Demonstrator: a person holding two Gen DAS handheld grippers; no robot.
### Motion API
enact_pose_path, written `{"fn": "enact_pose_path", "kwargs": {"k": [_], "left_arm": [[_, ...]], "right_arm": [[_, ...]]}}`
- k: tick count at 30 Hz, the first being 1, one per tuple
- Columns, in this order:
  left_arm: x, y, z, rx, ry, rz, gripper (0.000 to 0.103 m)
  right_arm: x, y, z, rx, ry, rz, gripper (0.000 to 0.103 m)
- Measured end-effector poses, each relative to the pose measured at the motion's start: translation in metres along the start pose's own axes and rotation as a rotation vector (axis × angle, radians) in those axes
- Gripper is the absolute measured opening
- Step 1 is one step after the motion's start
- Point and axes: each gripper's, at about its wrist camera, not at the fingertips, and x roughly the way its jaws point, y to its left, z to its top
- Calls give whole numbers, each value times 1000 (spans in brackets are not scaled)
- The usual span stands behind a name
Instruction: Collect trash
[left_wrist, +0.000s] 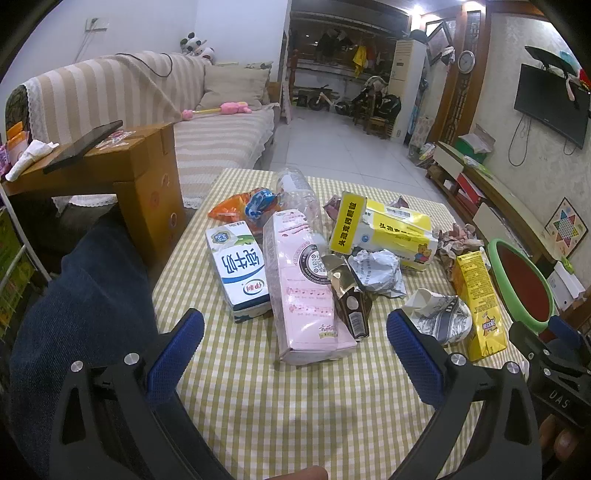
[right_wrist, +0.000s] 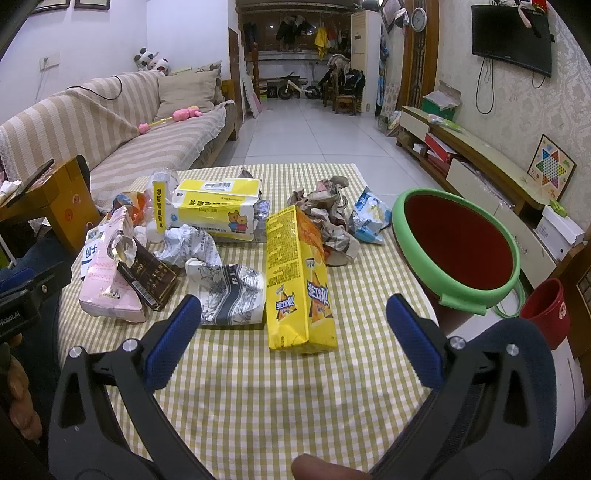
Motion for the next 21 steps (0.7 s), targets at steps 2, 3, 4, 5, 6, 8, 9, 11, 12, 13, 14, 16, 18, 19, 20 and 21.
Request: {"fn": "enact_pose_path", "kwargs": {"k": [2, 3, 4, 5, 6, 8, 9, 11, 12, 13, 14, 16, 18, 19, 20, 21], "left_arm": [[0, 0, 0, 0, 1, 0, 95], [0, 0, 0, 0, 1, 0, 95], [0, 0, 0, -1, 1, -1, 95], [0, 0, 0, -1, 1, -1, 95], [0, 0, 0, -1, 1, 0, 95], [0, 0, 0, -1, 2, -1, 95], [0, 0, 0, -1, 1, -1, 95], [0, 0, 0, -1, 2, -1, 95], [0, 0, 0, -1, 2, -1, 95], [0, 1, 0, -2, 1, -2, 95], [0, 1, 0, -2, 1, -2, 95], [0, 0, 0, -2, 1, -2, 95], [0, 1, 0, -2, 2, -2, 95], [0, 1, 0, -3, 2, -2, 95], [0, 1, 0, -3, 2, -2, 95], [0, 1, 0, -3, 2, -2, 95]], "right_arm": [[0, 0, 0, -1, 0, -1, 99], [0, 0, 0, -1, 0, 0, 99], [0, 0, 0, -2, 1, 0, 99], [0, 0, 0, -1, 1, 0, 99], [0, 1, -1, -2, 2, 1, 99], [0, 0, -1, -3, 2, 1, 99], [0, 1, -1, -3, 2, 1, 99], [0, 1, -1, -4, 3, 1, 99], [0, 1, -2, -5, 3, 1, 99], [0, 1, -1, -3, 2, 1, 99], [0, 0, -1, -4, 2, 1, 99], [0, 1, -1, -4, 3, 1, 99], [1, 1, -1, -4, 6, 2, 99], [1, 1, -2, -5, 8, 2, 99], [2, 1, -2, -6, 9, 1, 99], [1, 1, -2, -7, 9, 1, 99]]}}
